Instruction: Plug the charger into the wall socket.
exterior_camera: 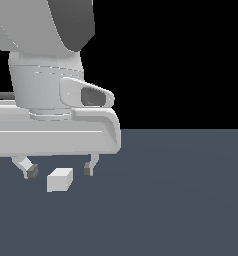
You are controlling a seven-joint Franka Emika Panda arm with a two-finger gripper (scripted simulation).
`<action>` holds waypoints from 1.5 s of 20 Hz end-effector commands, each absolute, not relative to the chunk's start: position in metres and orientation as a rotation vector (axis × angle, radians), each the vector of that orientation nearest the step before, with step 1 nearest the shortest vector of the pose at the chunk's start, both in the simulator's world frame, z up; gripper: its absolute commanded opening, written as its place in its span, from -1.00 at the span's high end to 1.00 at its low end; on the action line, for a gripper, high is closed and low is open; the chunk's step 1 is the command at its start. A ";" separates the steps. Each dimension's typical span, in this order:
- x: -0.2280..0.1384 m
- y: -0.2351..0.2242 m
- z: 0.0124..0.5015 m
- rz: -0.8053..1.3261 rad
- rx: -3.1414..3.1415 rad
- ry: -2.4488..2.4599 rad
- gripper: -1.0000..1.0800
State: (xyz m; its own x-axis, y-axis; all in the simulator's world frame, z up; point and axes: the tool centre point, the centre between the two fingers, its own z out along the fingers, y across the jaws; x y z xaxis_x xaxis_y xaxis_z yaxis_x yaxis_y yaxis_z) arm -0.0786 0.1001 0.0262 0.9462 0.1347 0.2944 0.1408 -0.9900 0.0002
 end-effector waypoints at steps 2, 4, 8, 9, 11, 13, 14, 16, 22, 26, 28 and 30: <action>-0.078 0.100 0.016 -0.465 -3.078 -0.218 -0.92; -0.078 0.100 0.013 -0.465 -3.078 -0.218 -0.92; -0.078 0.100 0.012 -0.465 -3.078 -0.218 1.00; -0.078 0.100 0.012 -0.465 -3.078 -0.218 1.00; -0.078 0.100 0.012 -0.465 -3.078 -0.218 1.00; -0.078 0.100 0.012 -0.465 -3.078 -0.218 1.00; -0.078 0.100 0.012 -0.465 -3.078 -0.218 1.00; -0.078 0.100 0.012 -0.465 -3.078 -0.218 1.00; -0.075 0.101 0.017 -0.466 -3.082 -0.184 1.00; -0.066 0.103 0.029 -0.468 -3.091 -0.111 1.00; -0.061 0.104 0.037 -0.469 -3.096 -0.060 1.00; -0.054 0.105 0.046 -0.471 -3.101 -0.004 1.00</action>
State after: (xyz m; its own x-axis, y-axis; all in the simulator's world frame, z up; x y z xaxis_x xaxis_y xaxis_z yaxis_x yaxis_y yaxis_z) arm -0.0590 0.1038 0.0388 0.9549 0.0272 0.2958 0.0295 -0.9996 -0.0032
